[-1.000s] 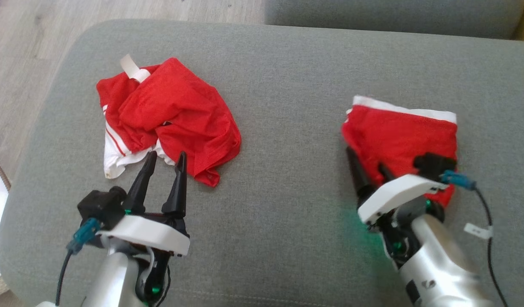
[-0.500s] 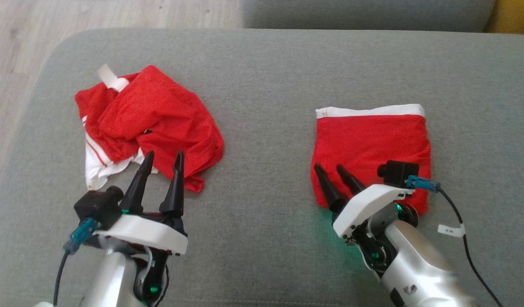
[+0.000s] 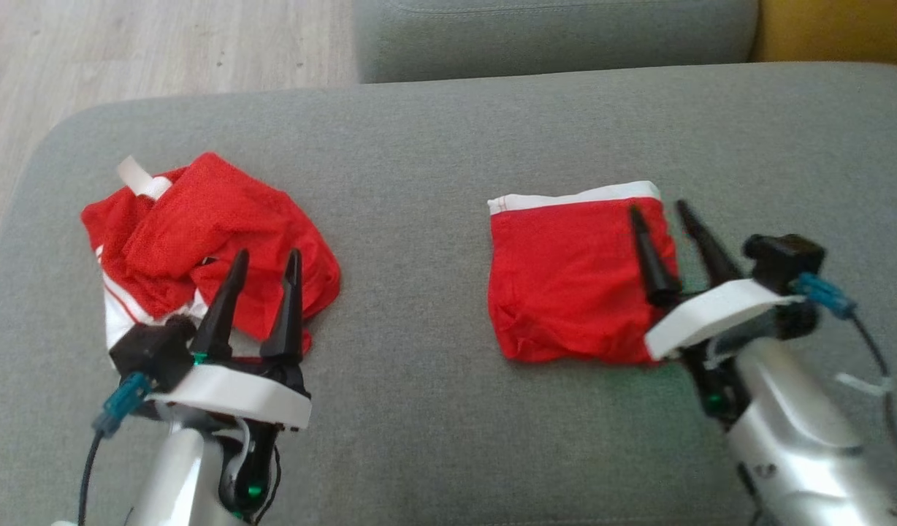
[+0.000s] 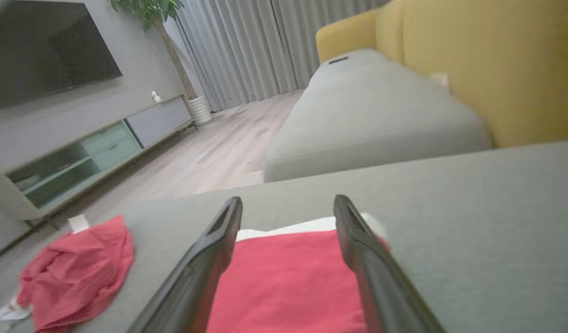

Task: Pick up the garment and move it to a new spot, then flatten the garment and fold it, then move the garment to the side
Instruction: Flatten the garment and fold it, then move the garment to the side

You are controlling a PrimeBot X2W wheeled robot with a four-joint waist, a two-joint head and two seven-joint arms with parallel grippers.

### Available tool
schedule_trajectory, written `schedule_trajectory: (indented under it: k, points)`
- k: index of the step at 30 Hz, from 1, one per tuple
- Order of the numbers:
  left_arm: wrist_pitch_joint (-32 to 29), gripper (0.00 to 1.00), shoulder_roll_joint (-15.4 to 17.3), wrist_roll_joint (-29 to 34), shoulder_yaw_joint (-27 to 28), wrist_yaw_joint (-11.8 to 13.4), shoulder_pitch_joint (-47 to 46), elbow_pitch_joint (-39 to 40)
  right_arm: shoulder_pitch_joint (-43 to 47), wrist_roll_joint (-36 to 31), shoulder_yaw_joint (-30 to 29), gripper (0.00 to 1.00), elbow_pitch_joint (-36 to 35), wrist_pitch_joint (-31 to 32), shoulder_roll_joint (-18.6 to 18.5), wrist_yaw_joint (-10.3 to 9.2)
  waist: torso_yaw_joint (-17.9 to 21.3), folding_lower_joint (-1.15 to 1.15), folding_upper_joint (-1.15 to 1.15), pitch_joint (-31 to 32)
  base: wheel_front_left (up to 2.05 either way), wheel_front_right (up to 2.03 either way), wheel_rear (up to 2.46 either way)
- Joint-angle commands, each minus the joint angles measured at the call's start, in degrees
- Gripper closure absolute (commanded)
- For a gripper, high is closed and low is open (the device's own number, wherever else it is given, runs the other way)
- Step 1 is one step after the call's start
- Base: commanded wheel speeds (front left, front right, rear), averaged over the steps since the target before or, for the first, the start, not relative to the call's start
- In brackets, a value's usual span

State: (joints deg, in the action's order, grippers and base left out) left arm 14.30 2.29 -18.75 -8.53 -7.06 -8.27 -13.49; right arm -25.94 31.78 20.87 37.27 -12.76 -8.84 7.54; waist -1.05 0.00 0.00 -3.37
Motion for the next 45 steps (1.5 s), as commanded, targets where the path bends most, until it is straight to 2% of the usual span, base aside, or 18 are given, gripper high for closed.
schedule_trajectory:
  k: [1,4,9,15,26,38,45]
  points:
    - [0.7,0.0,0.59,0.4,2.06,0.01,-1.42,2.36,-0.11,-2.54,-0.26,0.0,-2.28,-0.91,-0.23,-0.05,0.4,0.0,0.0,0.06,0.0,0.0,0.0]
    - [0.7,0.0,0.59,0.34,1.98,0.01,-1.47,3.15,2.09,-9.43,-5.92,0.0,-4.74,-1.64,-0.21,-0.05,0.97,0.0,0.0,0.1,0.0,0.0,0.0]
    - [0.7,0.0,0.59,0.22,1.6,0.05,-1.02,4.21,7.58,-18.71,-13.78,0.0,-11.14,-2.08,2.45,-0.05,1.9,0.0,0.0,0.11,0.0,0.0,0.0]
    - [0.7,0.0,0.59,0.51,1.04,0.15,0.78,5.94,13.58,-25.1,-18.29,0.0,-18.04,-2.21,5.1,-0.05,2.62,0.0,0.0,0.14,0.0,0.0,0.0]
    - [0.7,0.0,0.59,0.7,1.05,0.49,2.8,7.53,16.2,-25.18,-18.9,0.0,-21.8,-2.23,5.94,-0.05,2.19,0.0,0.0,0.26,0.0,0.0,0.0]
    - [0.7,0.0,0.59,0.72,0.92,0.72,2.79,7.52,16.31,-24.9,-19.08,0.0,-21.44,-2.23,5.95,-0.05,2.01,0.0,0.0,0.14,0.0,0.0,0.0]
    - [0.7,0.0,0.59,0.97,0.42,0.64,1.56,7.36,14.93,-26.64,-19.59,0.0,-19.28,-0.61,5.96,-0.05,1.34,0.0,0.0,-2.08,0.0,0.0,0.0]
